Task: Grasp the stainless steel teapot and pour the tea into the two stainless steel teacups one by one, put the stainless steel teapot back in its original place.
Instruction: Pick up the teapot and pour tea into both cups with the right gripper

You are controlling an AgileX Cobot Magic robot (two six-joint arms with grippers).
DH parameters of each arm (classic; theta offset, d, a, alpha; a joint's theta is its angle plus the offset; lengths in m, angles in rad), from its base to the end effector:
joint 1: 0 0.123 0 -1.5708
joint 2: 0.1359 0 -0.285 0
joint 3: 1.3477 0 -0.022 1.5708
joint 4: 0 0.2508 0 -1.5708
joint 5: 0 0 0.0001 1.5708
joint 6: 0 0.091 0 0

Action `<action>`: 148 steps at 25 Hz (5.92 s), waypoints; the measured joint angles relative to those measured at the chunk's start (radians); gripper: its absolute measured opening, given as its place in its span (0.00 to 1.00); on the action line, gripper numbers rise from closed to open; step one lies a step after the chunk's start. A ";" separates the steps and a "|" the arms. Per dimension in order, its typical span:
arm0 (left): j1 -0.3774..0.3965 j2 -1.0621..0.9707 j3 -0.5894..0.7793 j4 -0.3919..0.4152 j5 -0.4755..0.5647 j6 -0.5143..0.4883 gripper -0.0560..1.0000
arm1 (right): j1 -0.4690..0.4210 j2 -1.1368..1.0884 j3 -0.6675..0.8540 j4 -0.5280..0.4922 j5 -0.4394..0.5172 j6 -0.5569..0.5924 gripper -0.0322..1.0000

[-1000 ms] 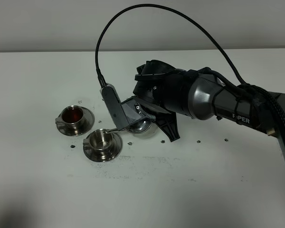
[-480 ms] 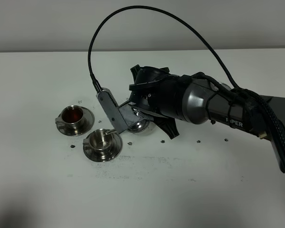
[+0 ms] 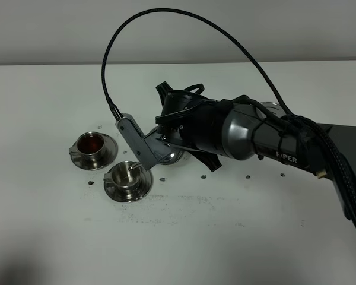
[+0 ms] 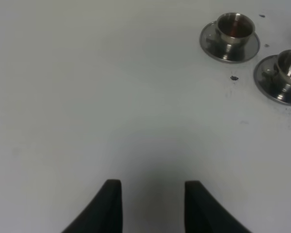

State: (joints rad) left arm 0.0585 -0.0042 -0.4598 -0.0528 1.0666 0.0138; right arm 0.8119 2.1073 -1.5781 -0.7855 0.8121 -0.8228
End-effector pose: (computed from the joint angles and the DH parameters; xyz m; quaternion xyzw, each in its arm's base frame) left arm -0.0011 -0.0043 0.2657 -0.0187 0.8635 -0.0082 0.5040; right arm 0.3437 0.2945 0.1896 -0.8133 0.4665 -0.3166 0.1440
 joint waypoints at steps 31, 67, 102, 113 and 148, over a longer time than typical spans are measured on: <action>0.000 0.000 0.000 0.000 0.000 0.002 0.40 | 0.040 0.023 -0.001 -0.144 0.015 0.031 0.20; 0.000 0.000 0.000 0.000 0.000 0.001 0.40 | 0.062 0.023 -0.001 -0.278 0.021 0.061 0.20; 0.000 0.000 0.000 0.000 0.000 0.000 0.40 | 0.070 0.023 -0.001 -0.330 0.017 0.004 0.20; 0.000 0.000 0.000 0.000 0.000 0.000 0.40 | 0.070 0.023 -0.001 -0.344 0.013 -0.019 0.20; 0.000 0.000 0.000 0.000 0.000 0.000 0.40 | 0.068 0.021 -0.001 -0.253 -0.034 -0.004 0.20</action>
State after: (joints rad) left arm 0.0585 -0.0042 -0.4598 -0.0528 1.0666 0.0140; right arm 0.8795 2.1282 -1.5789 -1.0381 0.7781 -0.8264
